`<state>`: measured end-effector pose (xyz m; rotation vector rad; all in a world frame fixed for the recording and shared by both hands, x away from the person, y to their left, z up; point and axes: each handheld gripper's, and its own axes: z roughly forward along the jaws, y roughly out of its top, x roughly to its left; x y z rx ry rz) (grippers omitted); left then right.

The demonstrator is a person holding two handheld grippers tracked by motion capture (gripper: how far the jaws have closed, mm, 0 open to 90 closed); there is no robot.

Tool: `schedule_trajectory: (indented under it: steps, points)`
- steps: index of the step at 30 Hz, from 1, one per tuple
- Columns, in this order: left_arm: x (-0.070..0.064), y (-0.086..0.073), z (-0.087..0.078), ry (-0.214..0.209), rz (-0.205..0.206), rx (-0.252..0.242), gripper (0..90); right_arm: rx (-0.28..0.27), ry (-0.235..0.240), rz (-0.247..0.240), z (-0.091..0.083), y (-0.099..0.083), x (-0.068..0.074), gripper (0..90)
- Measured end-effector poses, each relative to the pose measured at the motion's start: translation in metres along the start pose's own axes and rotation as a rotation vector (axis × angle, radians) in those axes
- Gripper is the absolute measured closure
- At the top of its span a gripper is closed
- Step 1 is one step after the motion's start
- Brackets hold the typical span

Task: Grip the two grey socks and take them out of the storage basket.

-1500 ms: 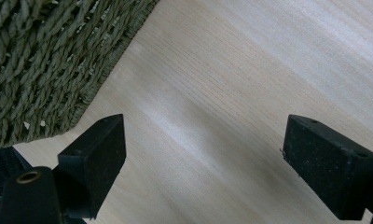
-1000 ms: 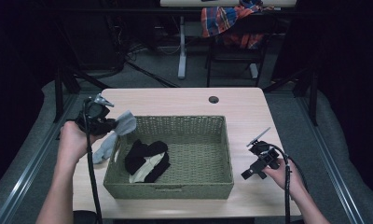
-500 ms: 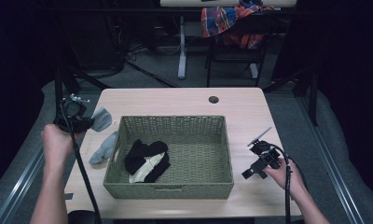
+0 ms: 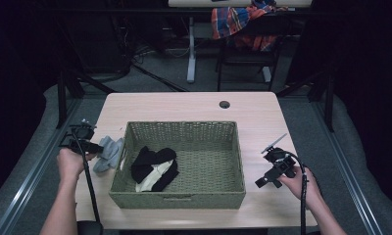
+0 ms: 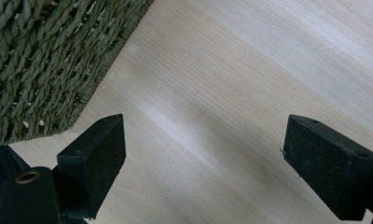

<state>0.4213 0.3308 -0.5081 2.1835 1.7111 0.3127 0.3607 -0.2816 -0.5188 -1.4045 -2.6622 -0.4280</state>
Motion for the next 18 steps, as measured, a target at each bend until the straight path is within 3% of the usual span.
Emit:
schedule_trajectory:
  steps: [1, 4, 6, 7, 8, 10, 11, 13, 14, 18]
  points:
    - [-0.001, 0.0, 0.001, -0.009, 0.001, 0.012, 77.7, -0.006, 0.008, 0.004, 0.0, 0.0, 0.0, 12.9]
    - [-0.006, -0.001, 0.0, -0.018, 0.009, 0.02, 52.5, 0.007, 0.003, -0.003, 0.001, 0.002, 0.0, 12.7]
    - [-0.015, -0.006, -0.012, 0.008, -0.006, -0.013, 33.2, -0.007, -0.002, 0.009, 0.001, 0.002, 0.001, 12.2]
    - [-0.019, -0.007, -0.017, 0.017, -0.008, -0.028, 26.3, -0.043, -0.015, 0.032, 0.002, 0.0, 0.003, 11.7]
    - [-0.022, -0.01, -0.024, 0.04, -0.009, -0.055, 23.5, -0.02, -0.023, 0.011, -0.001, 0.0, 0.002, 11.4]
    - [-0.028, -0.017, -0.034, 0.045, -0.009, -0.082, 14.6, -0.023, -0.016, 0.007, -0.003, 0.0, 0.001, 10.8]
    - [-0.031, -0.023, -0.038, 0.065, 0.009, -0.087, 15.5, -0.049, -0.02, 0.027, -0.002, -0.001, 0.001, 10.3]
    - [-0.034, -0.035, -0.041, 0.1, 0.017, -0.083, 13.5, -0.027, -0.011, 0.014, -0.003, 0.001, -0.001, 10.0]
    - [-0.034, -0.039, -0.042, 0.104, 0.009, -0.076, 13.2, -0.016, -0.001, 0.001, -0.003, 0.002, -0.001, 9.6]
    - [-0.034, -0.054, -0.041, 0.086, -0.007, -0.057, 5.3, -0.002, -0.032, -0.007, -0.001, 0.004, 0.001, 9.1]
